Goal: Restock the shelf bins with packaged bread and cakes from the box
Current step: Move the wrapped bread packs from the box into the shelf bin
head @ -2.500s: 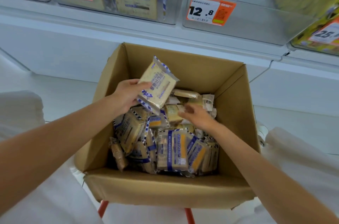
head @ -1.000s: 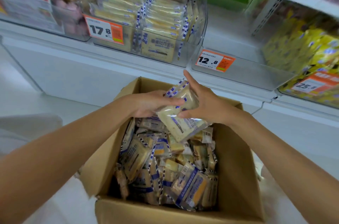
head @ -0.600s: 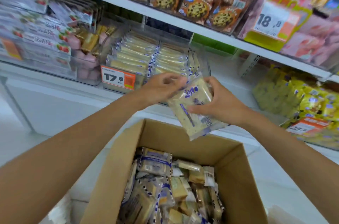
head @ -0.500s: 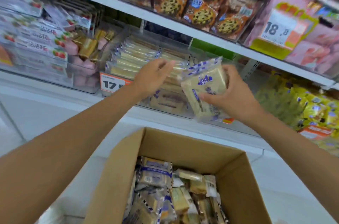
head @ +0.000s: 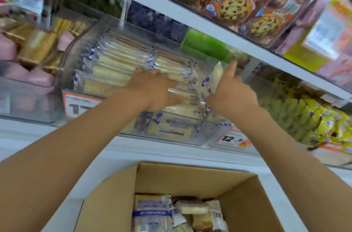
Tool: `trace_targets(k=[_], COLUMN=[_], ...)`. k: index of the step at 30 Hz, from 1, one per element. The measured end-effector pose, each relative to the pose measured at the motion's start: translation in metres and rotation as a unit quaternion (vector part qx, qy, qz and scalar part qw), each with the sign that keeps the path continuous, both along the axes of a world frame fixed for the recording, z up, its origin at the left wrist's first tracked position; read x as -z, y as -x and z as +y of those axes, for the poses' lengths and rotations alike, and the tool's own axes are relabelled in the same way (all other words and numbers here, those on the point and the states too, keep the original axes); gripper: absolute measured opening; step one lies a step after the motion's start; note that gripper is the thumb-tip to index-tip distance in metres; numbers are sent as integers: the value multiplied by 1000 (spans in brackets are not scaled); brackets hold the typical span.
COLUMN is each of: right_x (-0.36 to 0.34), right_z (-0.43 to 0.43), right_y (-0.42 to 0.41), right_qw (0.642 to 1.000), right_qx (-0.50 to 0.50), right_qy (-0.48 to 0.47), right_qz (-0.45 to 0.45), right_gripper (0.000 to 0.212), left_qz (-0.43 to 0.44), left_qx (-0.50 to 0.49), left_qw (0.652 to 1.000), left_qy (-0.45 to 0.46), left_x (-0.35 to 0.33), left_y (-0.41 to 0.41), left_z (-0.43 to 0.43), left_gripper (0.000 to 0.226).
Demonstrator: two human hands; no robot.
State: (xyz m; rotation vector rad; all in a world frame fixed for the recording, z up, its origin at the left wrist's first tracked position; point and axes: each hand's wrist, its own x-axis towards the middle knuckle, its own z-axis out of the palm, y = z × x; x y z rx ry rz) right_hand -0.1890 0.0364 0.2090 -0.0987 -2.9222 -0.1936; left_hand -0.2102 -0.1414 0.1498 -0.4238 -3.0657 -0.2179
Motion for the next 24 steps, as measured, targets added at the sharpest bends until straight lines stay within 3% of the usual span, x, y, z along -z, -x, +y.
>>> trace_targets(k=[4, 5, 9, 12, 16, 19, 21, 24], right_x=[-10, -10, -5, 4, 7, 3, 12, 34], right_z=[-15, -16, -5, -1, -5, 2, 3, -6], right_y=[30, 33, 40, 43, 63, 67, 61, 69], right_qw=[998, 999, 990, 994, 988, 987, 987, 974], right_qx=[37, 28, -98, -97, -106, -129, -144, -155], right_qy=[-5, -14, 99, 50, 34, 65, 21, 27], right_qz=[-46, -35, 26, 13, -103, -65, -62, -166], right_gripper=[100, 98, 82, 87, 71, 67, 71, 83], left_qz=[-4, -7, -4, -4, -4, -1, -1, -3], left_qx=[-3, -2, 0, 2, 0, 2, 2, -4], left_qw=[1000, 1000, 1000, 1000, 1000, 1000, 1000, 1000], left_qy=[-3, -3, -2, -4, 1, 3, 6, 6], left_x=[-1, -2, -1, -1, -1, -1, -1, -2], left_y=[-2, -2, -3, -4, -4, -4, -4, -5], left_z=[0, 0, -1, -1, 0, 0, 0, 2], left_gripper=[72, 72, 72, 71, 69, 68, 67, 70])
